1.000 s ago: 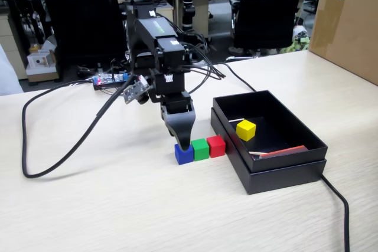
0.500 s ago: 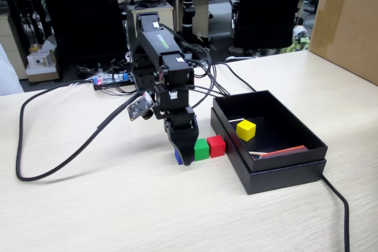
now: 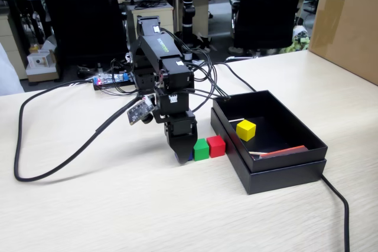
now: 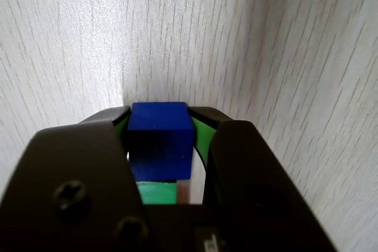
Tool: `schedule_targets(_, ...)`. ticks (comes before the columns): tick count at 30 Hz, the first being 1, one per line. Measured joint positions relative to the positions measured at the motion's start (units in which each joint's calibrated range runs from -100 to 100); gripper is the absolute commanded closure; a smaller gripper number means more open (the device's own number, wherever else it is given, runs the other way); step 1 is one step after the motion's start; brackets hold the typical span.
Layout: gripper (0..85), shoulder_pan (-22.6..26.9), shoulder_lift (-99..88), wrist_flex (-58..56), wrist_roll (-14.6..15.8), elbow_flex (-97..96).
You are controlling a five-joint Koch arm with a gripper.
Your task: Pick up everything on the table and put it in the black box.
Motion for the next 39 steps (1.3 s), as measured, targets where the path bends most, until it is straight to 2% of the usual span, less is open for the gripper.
schedule_targets(7, 76.1, -1.0, -20.7, 0.0, -1.4, -0.9)
schedule_targets(9, 75.8, 1.0, -27.7, -0.1, -1.8, -0.5)
schedule_targets(13, 75.8, 4.4, -28.5, -0.1, -1.8, 1.6)
schedule_targets(14, 75.7, 6.7, -27.7, -0.1, -1.5, 4.6)
schedule_targets(22, 75.7, 13.7, -11.3, -0.2, 1.4, 14.5)
schedule_targets(29, 75.4, 15.3, -0.6, -0.1, 3.8, 18.7)
schedule_targets(39, 75.3, 15.5, 6.1, -0.1, 5.3, 23.9)
